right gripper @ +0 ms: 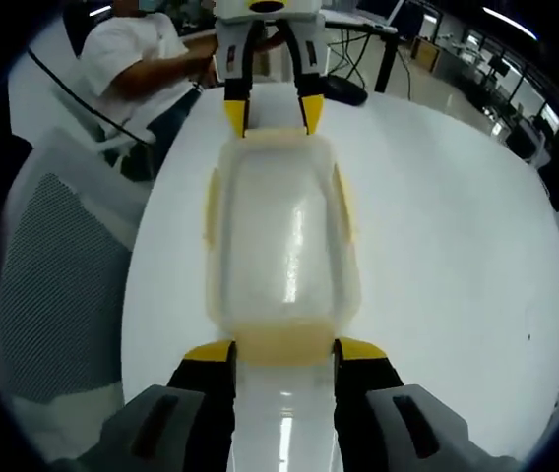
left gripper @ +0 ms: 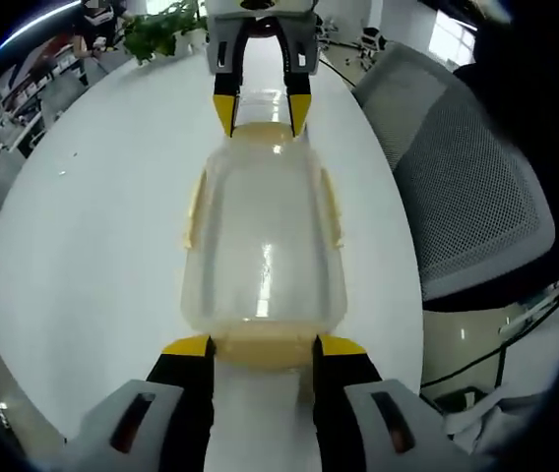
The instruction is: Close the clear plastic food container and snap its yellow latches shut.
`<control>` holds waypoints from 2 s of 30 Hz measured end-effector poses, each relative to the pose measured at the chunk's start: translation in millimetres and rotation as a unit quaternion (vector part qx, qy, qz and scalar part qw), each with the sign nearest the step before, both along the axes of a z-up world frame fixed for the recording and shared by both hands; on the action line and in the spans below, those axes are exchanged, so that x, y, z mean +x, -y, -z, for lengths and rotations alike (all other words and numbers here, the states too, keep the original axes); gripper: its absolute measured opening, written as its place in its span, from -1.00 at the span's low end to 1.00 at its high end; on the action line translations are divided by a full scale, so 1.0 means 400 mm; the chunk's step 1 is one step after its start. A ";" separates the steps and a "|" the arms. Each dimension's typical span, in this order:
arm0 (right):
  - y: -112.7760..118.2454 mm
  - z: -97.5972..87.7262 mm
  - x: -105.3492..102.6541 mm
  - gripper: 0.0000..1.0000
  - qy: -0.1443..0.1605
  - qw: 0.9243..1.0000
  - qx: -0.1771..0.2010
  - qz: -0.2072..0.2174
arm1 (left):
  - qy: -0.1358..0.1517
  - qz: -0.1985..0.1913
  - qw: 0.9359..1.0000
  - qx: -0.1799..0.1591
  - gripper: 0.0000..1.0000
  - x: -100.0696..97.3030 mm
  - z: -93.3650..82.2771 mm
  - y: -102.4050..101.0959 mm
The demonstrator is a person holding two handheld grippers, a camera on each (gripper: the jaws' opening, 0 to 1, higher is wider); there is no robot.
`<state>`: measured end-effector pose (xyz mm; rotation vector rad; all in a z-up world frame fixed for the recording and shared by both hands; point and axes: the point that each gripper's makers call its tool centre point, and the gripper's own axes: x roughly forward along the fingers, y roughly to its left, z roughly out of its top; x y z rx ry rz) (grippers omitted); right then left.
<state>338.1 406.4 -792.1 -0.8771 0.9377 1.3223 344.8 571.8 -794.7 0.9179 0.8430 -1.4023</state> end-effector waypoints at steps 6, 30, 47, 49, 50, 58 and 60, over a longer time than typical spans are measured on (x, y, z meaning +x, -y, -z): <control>-0.006 -0.013 -0.005 -0.24 0.001 1.000 -0.006 -0.006 | 0.003 0.000 1.000 -0.002 -0.25 -0.006 -0.009 -0.003; -0.004 -0.106 0.042 -0.24 0.027 1.000 -0.005 -0.004 | 0.022 -0.001 1.000 -0.013 -0.25 0.047 -0.097 -0.002; 0.032 -0.136 0.039 -0.24 0.022 1.000 0.003 0.006 | 0.027 0.009 0.999 -0.016 -0.24 0.049 -0.127 0.033; 0.036 -0.136 0.036 -0.24 0.021 1.000 0.007 0.004 | 0.026 0.009 1.000 -0.015 -0.24 0.046 -0.127 0.037; 0.038 -0.135 0.035 -0.24 0.022 1.000 0.007 0.004 | 0.026 0.009 1.000 -0.015 -0.24 0.045 -0.129 0.039; 0.066 -0.136 0.034 -0.24 0.026 1.000 0.006 0.004 | 0.027 0.003 1.000 -0.012 -0.24 0.040 -0.128 0.070; 0.078 -0.137 0.032 -0.24 0.023 1.000 0.005 0.005 | 0.025 0.003 1.000 -0.013 -0.24 0.036 -0.128 0.081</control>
